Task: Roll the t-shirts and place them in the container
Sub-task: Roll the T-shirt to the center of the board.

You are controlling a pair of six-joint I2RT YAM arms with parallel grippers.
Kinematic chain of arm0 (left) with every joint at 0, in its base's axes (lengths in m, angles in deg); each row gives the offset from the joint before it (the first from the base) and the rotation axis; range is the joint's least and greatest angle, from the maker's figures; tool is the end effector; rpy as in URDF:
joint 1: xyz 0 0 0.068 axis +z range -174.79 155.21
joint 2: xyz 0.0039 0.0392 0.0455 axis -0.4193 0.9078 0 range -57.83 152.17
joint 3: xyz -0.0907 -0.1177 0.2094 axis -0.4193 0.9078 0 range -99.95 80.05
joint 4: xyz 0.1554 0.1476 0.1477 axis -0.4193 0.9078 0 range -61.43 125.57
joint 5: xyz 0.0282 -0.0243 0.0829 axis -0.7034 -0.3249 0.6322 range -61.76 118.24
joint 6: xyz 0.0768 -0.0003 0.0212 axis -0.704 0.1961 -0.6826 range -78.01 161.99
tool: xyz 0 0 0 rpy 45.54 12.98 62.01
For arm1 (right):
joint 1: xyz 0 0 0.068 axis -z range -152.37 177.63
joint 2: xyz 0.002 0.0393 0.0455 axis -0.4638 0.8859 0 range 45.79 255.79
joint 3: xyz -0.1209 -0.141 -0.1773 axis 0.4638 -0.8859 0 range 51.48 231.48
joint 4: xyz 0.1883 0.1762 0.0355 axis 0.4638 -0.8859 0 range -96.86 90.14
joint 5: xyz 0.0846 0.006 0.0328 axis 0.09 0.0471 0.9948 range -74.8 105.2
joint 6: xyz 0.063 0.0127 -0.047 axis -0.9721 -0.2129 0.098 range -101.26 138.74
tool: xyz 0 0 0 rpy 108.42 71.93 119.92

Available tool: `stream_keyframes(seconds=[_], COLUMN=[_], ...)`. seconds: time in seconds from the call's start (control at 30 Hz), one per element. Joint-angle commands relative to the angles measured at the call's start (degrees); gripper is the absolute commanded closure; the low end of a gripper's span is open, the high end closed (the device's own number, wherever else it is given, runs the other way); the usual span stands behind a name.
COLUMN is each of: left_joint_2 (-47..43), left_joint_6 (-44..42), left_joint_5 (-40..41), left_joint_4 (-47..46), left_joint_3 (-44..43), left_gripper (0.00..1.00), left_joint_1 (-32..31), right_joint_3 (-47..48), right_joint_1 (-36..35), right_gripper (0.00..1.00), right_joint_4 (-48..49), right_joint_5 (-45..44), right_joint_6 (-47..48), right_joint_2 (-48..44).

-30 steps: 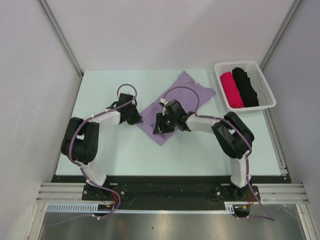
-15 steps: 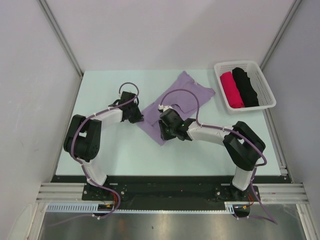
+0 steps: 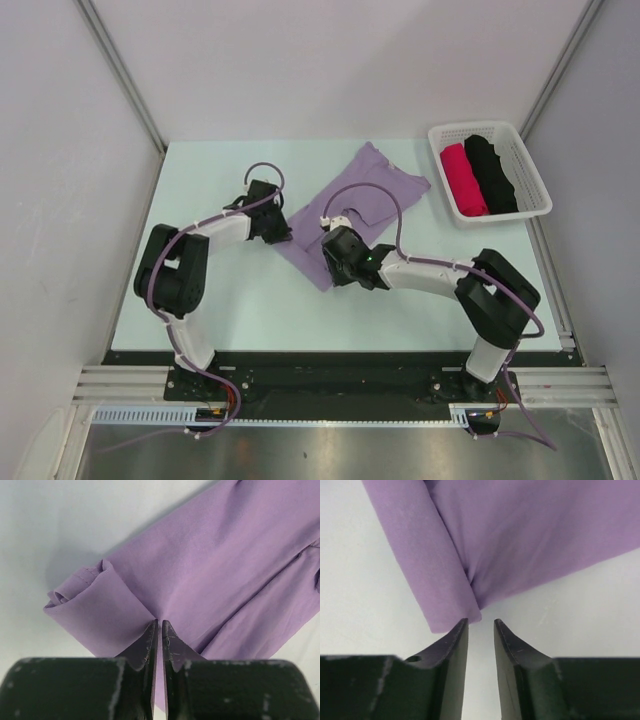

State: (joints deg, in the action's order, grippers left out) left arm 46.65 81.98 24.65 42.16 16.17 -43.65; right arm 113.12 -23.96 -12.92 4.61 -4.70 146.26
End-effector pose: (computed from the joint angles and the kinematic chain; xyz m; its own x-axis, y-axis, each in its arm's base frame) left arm 0.3670 -0.1298 0.1244 -0.8176 -0.3985 -0.4156 -0.2194 0.8830 -0.4150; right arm 0.2459 0.2897 0.1394 -0.7268 -0.2875 -0.6238 -0.4476 0.8871 0.1127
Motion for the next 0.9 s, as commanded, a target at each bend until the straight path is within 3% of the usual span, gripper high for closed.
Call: stream_keyframes(seconds=[0.0, 0.2, 0.37, 0.87], left_joint_2=[0.98, 2.03, 2.83, 2.65], left_joint_6=[-1.31, -1.75, -1.67, -1.84], left_joint_5=[0.26, 0.08, -0.18, -0.54], left_joint_4=[0.65, 1.27, 1.45, 1.71], left_joint_3=[-2.65, -3.71, -4.24, -4.41], left_gripper=[0.89, 0.89, 0.89, 0.9], left_joint_1=[-0.57, -0.66, -0.75, -0.92], right_joint_3=[0.05, 2.68, 6.55, 14.82], right_joint_1=[-3.15, -9.13, -13.79, -14.33], right_gripper=[0.63, 0.48, 0.43, 0.39], right_joint_4=[2.06, 6.38, 6.73, 1.2], right_joint_5=[-10.12, -14.53, -18.32, -28.96], right_joint_6=[6.73, 17.98, 25.35, 26.52], right_joint_2=[-6.59, -5.11, 1.56, 16.07])
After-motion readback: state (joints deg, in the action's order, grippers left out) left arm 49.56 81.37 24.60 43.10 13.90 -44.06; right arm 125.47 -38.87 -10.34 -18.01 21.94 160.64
